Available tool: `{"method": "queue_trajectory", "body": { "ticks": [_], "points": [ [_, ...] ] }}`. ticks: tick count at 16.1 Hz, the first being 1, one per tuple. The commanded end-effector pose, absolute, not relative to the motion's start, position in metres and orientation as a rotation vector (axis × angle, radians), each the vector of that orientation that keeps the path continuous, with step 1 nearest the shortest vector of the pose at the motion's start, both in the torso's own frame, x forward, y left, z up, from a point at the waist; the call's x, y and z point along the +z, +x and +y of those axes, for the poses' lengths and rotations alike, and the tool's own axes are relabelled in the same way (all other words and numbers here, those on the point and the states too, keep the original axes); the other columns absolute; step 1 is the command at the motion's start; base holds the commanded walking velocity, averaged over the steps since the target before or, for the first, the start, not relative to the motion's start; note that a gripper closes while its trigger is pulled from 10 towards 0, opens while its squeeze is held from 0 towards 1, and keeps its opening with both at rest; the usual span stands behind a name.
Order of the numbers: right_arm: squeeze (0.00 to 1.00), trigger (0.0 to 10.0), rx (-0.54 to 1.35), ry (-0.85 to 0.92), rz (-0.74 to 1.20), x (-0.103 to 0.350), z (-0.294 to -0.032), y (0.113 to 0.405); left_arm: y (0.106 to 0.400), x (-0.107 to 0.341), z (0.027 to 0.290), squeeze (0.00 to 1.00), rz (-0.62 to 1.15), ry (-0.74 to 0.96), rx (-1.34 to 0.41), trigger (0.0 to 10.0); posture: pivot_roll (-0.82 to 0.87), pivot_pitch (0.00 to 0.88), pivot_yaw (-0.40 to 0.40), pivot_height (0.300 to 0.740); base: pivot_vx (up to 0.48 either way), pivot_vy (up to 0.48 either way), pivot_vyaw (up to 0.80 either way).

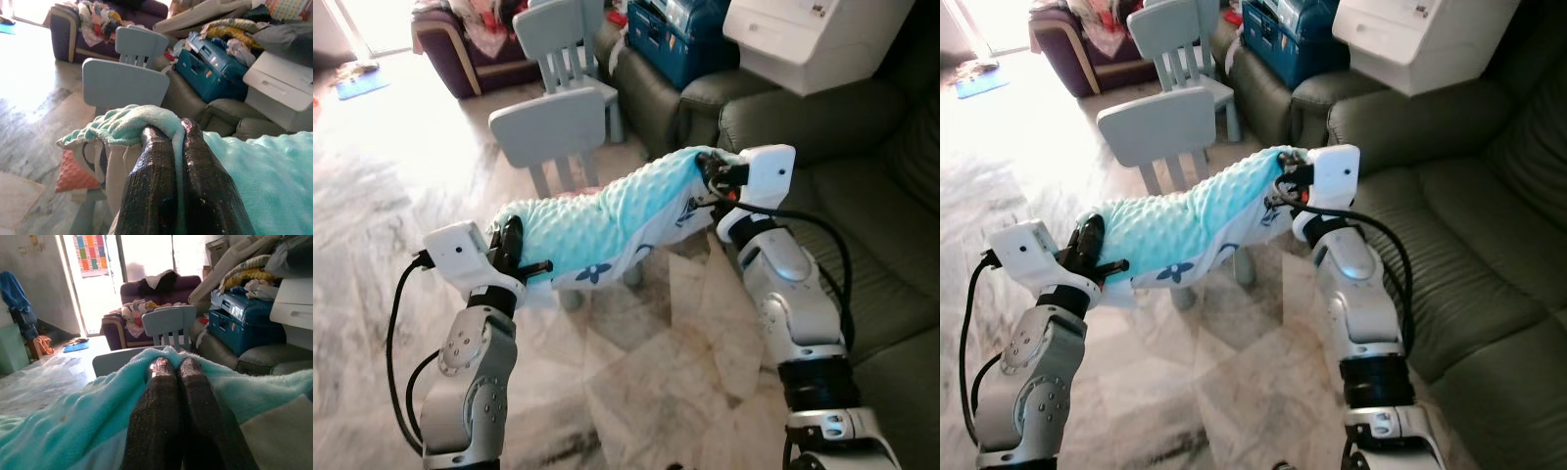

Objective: Move the pillow to the sofa

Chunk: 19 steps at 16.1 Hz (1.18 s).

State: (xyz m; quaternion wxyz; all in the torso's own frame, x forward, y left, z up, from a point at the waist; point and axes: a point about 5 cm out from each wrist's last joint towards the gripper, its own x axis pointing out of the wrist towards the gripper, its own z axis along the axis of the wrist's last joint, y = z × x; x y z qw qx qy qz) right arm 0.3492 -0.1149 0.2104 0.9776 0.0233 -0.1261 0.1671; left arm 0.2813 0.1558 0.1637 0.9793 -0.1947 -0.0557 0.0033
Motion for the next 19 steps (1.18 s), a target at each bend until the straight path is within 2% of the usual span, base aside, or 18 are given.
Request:
{"method": "queue_trajectory", "body": {
  "ticks": [1,8,19],
  "points": [
    [0.00,10.0,0.349,0.046,-0.295,0.2201,-0.1130,0.3466,0.2809,0.1665,0.1534,0.00,-0.130,-0.392,-0.015,0.0,-0.26,0.120,0.085,0.740,0.240,0.000,-0.46],
    [0.00,10.0,0.360,0.045,-0.303,0.2206,-0.1117,0.3457,0.2805,0.1662,0.1528,0.00,-0.129,-0.391,-0.022,0.0,-0.26,0.120,0.086,0.740,0.181,0.000,0.00],
    [0.00,10.0,0.362,0.045,-0.303,0.2200,-0.1105,0.3445,0.2794,0.1666,0.1510,0.00,-0.140,-0.394,-0.050,0.0,-0.26,0.118,0.091,0.740,0.404,0.000,0.00]
  ]
}}
